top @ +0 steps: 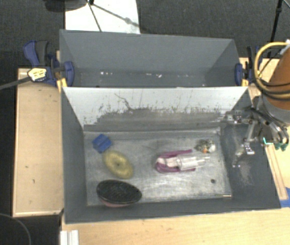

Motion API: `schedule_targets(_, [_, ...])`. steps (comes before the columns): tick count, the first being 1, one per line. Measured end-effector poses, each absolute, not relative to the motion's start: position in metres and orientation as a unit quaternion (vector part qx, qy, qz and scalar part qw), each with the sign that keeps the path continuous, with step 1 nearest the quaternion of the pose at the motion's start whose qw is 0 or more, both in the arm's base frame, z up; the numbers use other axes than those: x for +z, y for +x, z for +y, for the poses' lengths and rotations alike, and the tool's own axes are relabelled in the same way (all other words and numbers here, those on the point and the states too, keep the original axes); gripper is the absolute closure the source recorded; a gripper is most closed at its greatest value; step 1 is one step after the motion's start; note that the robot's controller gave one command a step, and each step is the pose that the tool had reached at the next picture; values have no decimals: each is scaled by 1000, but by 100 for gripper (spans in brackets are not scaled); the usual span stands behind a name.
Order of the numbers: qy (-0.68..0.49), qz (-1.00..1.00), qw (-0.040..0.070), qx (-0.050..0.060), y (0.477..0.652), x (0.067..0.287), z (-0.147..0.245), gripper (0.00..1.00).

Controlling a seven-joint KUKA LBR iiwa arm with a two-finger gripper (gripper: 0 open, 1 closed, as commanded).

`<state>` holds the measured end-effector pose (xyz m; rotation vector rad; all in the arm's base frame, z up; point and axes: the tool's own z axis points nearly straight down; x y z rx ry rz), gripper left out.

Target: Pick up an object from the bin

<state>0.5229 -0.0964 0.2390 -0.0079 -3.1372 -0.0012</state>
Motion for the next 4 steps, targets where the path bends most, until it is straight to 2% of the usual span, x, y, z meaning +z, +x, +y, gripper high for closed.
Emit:
schedule_targets(1, [119,-993,1,0,562,69,13,0])
schedule_targets(2, [74,-997,-4,0,561,102,-11,0])
schedule_targets(3, [45,-999,0,-1,550,101,-11,0])
schedule_targets(4, [2,-1000,0,0,547,71,-15,0])
